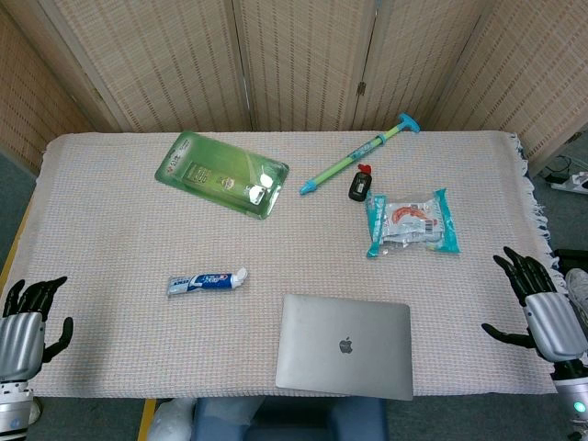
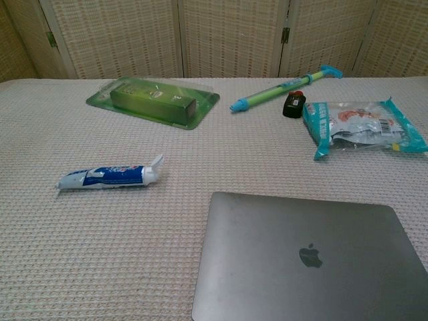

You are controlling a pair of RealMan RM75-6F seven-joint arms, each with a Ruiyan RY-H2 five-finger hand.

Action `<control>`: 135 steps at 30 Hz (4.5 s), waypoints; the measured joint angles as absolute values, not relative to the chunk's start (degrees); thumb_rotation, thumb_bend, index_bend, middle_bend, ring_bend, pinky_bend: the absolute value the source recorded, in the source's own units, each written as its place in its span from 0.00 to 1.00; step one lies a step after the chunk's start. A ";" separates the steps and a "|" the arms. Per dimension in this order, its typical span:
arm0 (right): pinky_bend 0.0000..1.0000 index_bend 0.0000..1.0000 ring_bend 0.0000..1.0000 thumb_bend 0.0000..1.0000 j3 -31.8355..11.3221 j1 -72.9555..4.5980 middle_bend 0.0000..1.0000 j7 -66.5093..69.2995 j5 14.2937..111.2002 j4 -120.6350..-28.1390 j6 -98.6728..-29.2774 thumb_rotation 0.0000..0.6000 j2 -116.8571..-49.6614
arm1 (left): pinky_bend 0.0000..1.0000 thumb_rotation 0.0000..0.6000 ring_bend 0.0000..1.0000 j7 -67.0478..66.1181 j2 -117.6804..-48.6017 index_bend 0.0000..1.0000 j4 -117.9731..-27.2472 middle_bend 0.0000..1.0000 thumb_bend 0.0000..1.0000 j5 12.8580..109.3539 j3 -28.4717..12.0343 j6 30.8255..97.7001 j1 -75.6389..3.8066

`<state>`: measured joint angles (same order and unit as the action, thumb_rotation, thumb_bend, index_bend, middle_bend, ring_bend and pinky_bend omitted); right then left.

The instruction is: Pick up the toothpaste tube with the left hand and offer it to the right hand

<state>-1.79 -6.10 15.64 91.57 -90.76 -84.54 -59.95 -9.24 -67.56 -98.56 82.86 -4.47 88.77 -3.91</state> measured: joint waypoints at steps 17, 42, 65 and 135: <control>0.00 0.00 0.00 0.13 -2.49 -5.49 0.00 14.21 90.48 -91.59 -85.88 1.00 -59.69 | 0.08 1.00 0.18 -9.64 -68.11 0.19 -98.78 0.23 0.54 85.36 -5.41 86.90 -6.73; 0.00 0.00 0.00 0.13 -2.78 -5.52 0.00 14.20 89.97 -91.20 -85.69 1.00 -59.24 | 0.01 1.00 0.12 -18.40 -79.68 0.07 -91.24 0.15 0.35 83.48 -8.04 63.71 -26.06; 0.00 0.00 0.00 0.13 -2.49 -5.22 0.00 14.52 89.33 -90.37 -85.12 1.00 -59.71 | 0.00 1.00 0.09 -22.87 -93.21 0.04 -72.58 0.11 0.34 78.49 -7.42 59.15 -32.63; 0.00 0.00 0.00 0.13 -2.65 -6.25 0.00 11.03 90.95 -94.16 -84.04 1.00 -57.89 | 0.65 1.00 0.70 9.89 -95.68 0.79 -57.35 0.79 0.59 84.65 -4.21 62.35 -35.67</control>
